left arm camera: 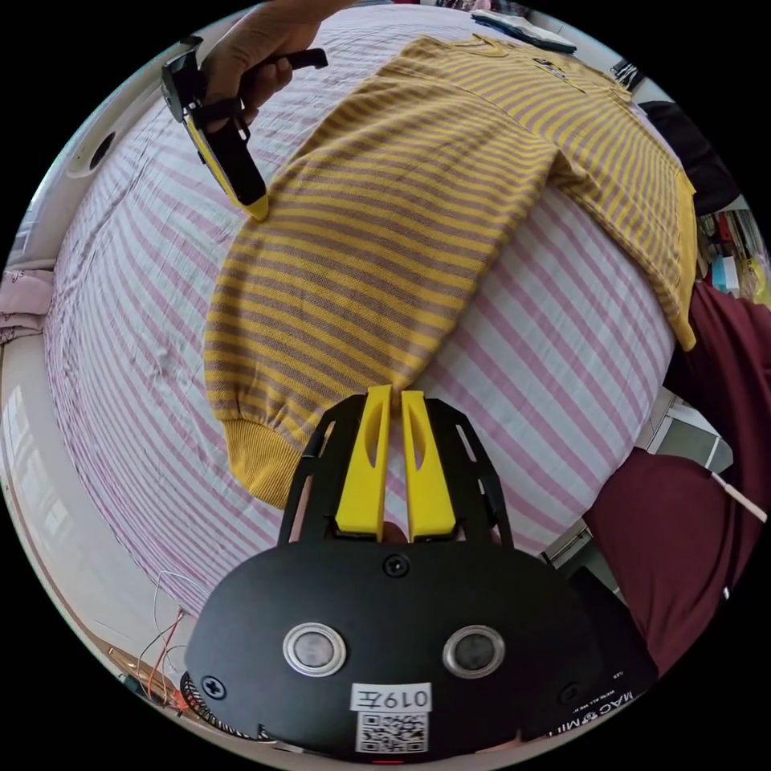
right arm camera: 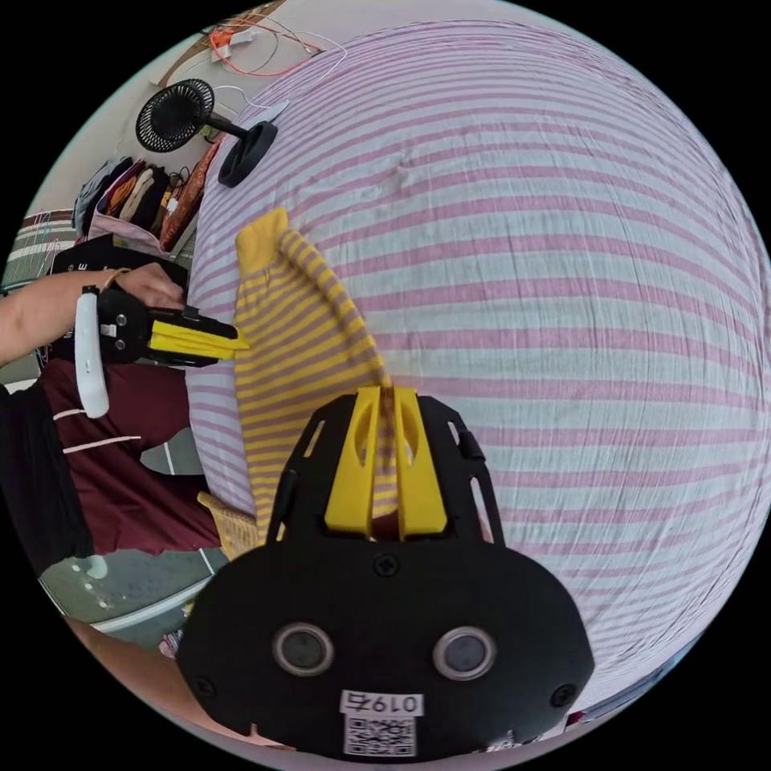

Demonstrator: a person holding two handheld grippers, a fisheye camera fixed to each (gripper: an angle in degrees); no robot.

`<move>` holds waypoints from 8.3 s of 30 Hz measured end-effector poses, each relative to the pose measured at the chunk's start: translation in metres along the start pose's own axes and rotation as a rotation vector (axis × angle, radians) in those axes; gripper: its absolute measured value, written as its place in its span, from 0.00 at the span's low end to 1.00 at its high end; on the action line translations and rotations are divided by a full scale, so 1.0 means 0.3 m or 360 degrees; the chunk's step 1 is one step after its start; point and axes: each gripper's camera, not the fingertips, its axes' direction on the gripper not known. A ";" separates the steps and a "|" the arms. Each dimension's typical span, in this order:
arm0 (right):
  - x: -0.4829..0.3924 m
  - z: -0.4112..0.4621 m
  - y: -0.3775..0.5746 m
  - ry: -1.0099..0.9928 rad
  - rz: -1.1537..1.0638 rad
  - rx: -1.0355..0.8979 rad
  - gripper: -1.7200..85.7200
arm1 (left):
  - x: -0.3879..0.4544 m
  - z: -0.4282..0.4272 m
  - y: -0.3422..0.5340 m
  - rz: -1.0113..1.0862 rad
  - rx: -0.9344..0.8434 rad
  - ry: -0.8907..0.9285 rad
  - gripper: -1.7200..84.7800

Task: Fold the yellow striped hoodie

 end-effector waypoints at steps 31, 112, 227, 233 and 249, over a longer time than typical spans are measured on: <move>-2.206 0.940 2.496 0.1138 0.1895 0.1005 0.01 | 1.375 -0.613 0.249 -0.0368 0.0700 0.0319 0.03; -1.402 0.006 1.448 0.0192 0.0620 0.0862 0.08 | 0.208 0.592 1.030 -0.2167 0.0956 0.1003 0.12; -0.386 1.362 2.203 0.0762 0.0049 0.0140 0.01 | 1.833 -0.386 -1.539 -0.0405 0.0558 0.0200 0.05; -0.293 1.623 2.282 0.0715 0.0260 -0.0022 0.01 | 1.918 -0.362 -1.741 -0.0201 0.0432 0.0365 0.10; -0.229 2.159 2.219 0.0193 0.1614 0.0540 0.01 | 1.574 -0.442 -1.538 -0.0865 0.0454 0.0338 0.04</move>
